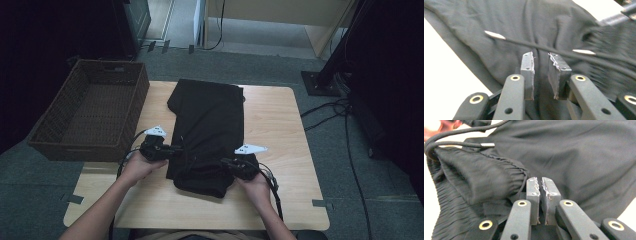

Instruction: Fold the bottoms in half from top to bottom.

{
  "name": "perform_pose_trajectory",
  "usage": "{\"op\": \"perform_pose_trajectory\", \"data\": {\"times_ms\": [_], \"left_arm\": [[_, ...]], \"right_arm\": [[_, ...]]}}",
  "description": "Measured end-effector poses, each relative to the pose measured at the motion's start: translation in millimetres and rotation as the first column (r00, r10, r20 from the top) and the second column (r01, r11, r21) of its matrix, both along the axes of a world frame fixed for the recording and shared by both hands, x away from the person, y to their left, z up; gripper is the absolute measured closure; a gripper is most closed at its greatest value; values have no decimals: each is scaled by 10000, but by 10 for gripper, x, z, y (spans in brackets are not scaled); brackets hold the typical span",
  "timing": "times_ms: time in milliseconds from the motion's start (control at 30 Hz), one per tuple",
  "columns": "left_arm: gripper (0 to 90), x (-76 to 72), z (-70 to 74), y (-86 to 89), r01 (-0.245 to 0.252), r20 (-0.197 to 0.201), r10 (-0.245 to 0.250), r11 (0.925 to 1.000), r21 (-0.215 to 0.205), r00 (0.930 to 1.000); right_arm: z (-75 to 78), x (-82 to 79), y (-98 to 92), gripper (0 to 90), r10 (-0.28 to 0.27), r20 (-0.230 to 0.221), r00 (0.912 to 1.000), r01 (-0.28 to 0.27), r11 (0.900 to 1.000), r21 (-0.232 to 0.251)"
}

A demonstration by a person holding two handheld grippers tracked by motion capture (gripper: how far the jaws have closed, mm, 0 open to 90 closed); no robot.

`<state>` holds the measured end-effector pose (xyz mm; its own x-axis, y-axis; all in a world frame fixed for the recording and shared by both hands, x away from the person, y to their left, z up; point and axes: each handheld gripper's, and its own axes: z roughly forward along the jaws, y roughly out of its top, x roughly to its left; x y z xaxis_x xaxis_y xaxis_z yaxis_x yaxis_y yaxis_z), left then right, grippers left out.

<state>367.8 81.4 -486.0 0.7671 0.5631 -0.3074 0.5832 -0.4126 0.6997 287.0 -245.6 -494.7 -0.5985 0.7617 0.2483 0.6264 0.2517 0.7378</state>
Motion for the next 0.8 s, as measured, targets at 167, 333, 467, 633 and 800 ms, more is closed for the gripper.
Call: {"op": "perform_pose_trajectory", "data": {"times_ms": [167, 333, 467, 633, 800], "left_arm": [[677, 84, -7, 8, -283, 52, 283, 9996, 39, 9996], [644, 236, 4, -8, -455, 237, 453, 9989, 104, 9987], [646, 410, -8, -68, -522, 396, 520, 9986, 31, 9979], [656, 666, -73, -154, -557, 196, 552, 9982, 236, 9983], [663, 797, -107, -220, -572, 372, 557, 9975, 408, 9978]], "right_arm": [[58, -80, -53, 815, -90, 235, 9997, 89, 10000, 26], [160, 85, -90, 754, -504, 794, 9956, 494, 9987, 147], [114, 277, -74, 760, -566, 877, 9945, 576, 9983, -93], [-5, 682, -106, 770, -967, 740, 9926, 976, 9952, -79], [-23, 941, -97, 769, -1004, 741, 9922, 1045, 9931, -536]]}}
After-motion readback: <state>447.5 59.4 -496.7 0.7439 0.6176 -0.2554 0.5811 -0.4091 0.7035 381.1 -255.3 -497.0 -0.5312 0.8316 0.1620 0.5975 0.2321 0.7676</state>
